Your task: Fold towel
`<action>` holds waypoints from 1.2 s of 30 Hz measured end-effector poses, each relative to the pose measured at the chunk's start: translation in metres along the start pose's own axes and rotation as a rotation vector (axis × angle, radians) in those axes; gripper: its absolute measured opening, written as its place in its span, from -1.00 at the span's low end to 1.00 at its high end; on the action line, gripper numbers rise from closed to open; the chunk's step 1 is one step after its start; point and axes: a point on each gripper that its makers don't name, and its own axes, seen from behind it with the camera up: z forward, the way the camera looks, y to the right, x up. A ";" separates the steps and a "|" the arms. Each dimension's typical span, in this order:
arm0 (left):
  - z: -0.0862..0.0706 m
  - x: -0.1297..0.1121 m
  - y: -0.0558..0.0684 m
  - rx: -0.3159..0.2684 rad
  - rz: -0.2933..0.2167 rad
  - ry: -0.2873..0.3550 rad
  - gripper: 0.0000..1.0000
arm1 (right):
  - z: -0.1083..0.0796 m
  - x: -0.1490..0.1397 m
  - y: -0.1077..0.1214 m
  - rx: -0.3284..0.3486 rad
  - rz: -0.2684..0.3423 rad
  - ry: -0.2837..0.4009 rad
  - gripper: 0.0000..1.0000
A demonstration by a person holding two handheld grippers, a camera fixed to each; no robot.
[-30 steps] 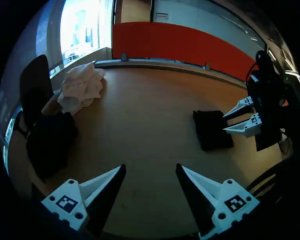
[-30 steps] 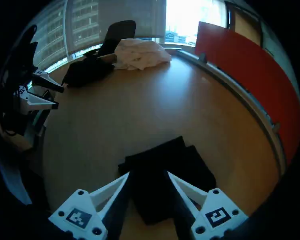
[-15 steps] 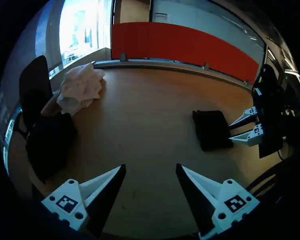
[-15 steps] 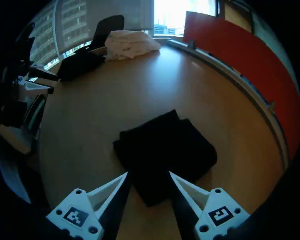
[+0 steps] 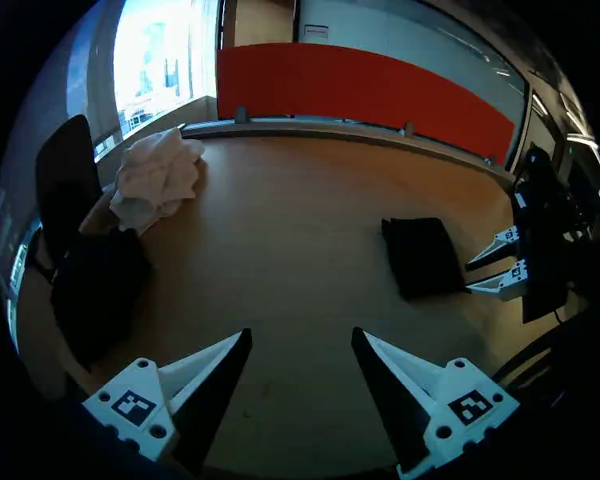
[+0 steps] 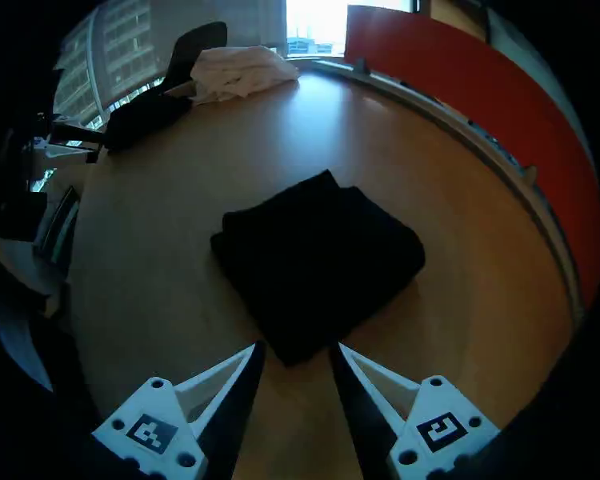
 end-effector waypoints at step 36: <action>-0.004 0.000 0.003 -0.003 0.016 0.009 0.85 | 0.007 -0.009 -0.003 -0.025 0.053 0.025 -0.92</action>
